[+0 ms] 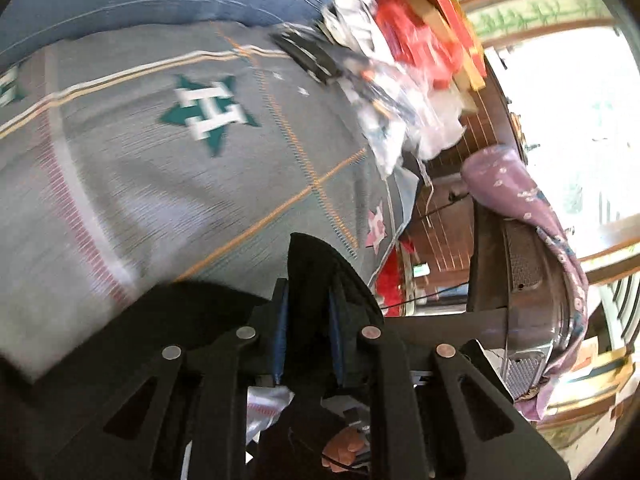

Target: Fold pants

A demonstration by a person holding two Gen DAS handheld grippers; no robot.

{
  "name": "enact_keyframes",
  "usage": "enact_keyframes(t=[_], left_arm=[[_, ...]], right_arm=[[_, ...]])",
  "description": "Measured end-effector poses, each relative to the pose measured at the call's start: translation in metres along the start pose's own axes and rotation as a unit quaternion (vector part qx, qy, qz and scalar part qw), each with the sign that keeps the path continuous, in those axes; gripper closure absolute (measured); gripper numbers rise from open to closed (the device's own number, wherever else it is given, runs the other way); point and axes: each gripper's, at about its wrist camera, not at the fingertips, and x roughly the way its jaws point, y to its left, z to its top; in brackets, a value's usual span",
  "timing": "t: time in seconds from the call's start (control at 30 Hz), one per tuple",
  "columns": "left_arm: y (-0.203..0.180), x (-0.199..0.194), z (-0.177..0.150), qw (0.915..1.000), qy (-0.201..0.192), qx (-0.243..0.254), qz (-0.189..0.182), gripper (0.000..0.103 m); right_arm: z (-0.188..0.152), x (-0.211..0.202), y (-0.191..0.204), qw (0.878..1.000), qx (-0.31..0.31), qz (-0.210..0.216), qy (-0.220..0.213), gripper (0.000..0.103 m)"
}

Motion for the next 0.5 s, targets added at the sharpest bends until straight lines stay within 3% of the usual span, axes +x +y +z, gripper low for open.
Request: enact_keyframes(t=[0.2,0.33,0.4,0.5], left_arm=[[0.058,-0.044,-0.049,0.9981,-0.036,-0.05,0.011,0.087],[0.111,-0.056,-0.077,0.991,-0.055,-0.119,0.026,0.087],[0.135,-0.06,-0.088,0.9845,-0.068,-0.161,0.019,0.087],[0.159,-0.07,-0.1,0.9739,-0.089,-0.209,-0.007,0.087]], right_arm=[[-0.031,0.045,0.048,0.994,-0.042,0.042,0.088,0.086],[-0.059,0.084,0.056,0.986,-0.043,0.042,0.153,0.079],[-0.07,0.094,0.06,0.985,-0.058,0.027,0.163,0.079],[-0.072,0.09,0.077,0.98,-0.098,0.03,0.172,0.06]])
